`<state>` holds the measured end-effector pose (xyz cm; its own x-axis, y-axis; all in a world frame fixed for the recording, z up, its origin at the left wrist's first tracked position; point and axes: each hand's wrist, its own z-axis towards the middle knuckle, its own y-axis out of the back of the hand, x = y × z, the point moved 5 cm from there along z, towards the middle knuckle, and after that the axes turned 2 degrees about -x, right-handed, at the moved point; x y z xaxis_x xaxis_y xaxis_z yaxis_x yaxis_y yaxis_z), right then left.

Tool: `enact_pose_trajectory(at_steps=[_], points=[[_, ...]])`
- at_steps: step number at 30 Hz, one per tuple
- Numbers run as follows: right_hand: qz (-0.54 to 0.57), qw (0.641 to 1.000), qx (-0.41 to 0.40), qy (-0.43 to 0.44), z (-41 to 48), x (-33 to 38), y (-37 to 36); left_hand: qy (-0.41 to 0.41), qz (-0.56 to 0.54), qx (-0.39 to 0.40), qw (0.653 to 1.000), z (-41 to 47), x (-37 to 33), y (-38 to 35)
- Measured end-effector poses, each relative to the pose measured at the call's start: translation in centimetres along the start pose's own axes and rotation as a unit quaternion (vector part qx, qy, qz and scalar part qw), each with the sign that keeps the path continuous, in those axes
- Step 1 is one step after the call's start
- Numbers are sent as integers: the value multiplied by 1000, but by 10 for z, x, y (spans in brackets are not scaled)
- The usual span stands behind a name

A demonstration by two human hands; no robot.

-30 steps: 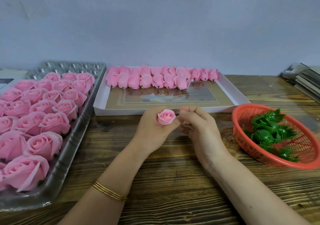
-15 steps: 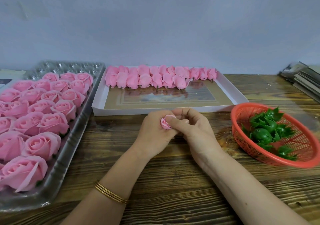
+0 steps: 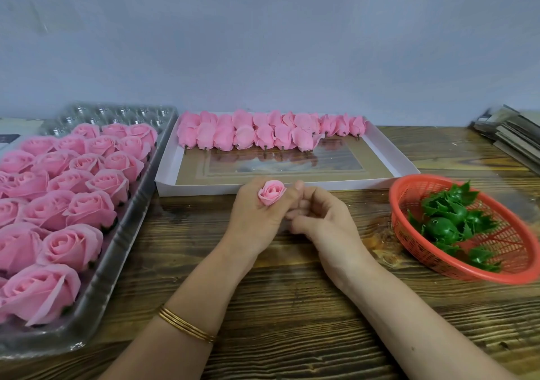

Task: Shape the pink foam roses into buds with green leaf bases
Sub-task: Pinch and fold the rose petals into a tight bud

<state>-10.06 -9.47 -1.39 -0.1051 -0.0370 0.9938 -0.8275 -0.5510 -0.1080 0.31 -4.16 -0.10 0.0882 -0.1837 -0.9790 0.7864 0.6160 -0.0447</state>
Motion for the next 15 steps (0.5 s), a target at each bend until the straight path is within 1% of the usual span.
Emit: enact_pose_trajectory(at_steps=[2, 4, 10, 12, 15], points=[[-39, 999, 21, 27, -1, 0, -4, 21, -49, 7, 999, -1, 2, -3], [-58, 996, 37, 49, -1, 2, -8, 30, -74, 15, 997, -2, 1, -5], [-88, 990, 38, 107, -3, 7, -11, 27, -70, 27, 997, -2, 4, -4], [-86, 990, 37, 110, -3, 8, -10, 21, -71, 38, 997, -1, 4, -3], [-72, 991, 44, 106, -4, 8, -9, 24, -82, 76, 993, 0, 4, -3]])
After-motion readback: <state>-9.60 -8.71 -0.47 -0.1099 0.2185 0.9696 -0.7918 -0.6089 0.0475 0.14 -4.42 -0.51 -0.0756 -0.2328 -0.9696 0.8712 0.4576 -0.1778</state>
